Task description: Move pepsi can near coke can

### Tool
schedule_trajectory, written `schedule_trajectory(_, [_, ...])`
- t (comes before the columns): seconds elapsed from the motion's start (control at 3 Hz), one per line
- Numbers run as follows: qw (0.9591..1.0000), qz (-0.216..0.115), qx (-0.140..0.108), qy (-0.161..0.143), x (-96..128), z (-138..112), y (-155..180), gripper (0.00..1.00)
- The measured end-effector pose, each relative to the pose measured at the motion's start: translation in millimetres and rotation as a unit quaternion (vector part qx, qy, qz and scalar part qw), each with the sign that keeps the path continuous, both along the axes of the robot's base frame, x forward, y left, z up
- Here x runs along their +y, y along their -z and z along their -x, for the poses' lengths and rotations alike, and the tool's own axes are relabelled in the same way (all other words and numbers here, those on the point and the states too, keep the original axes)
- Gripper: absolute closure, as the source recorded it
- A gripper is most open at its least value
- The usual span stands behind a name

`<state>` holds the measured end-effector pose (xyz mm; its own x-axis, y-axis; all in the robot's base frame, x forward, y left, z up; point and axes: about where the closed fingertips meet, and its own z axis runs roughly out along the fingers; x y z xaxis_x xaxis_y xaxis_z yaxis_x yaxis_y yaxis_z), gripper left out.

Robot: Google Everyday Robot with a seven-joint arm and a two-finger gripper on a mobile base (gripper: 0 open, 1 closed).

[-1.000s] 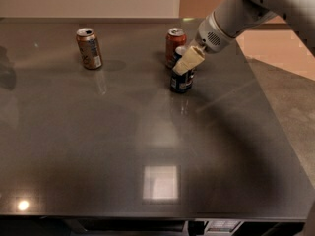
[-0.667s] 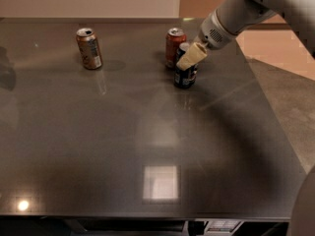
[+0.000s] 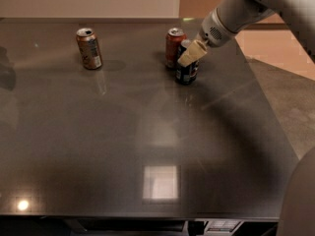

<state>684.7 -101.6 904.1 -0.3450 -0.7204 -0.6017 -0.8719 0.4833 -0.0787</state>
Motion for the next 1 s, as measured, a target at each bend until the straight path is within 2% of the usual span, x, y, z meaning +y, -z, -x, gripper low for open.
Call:
schedule_trajectory(0.33, [1.0, 0.0, 0.002, -0.001, 1.9, -0.4, 2.1, 0.13])
schedule_trajectory(0.67, [1.0, 0.0, 0.003, -0.003, 3.8, -0.7, 4.2, 0.0])
schedule_trajectory(1.0, [1.0, 0.0, 0.003, -0.003, 3.9, -0.7, 4.3, 0.0])
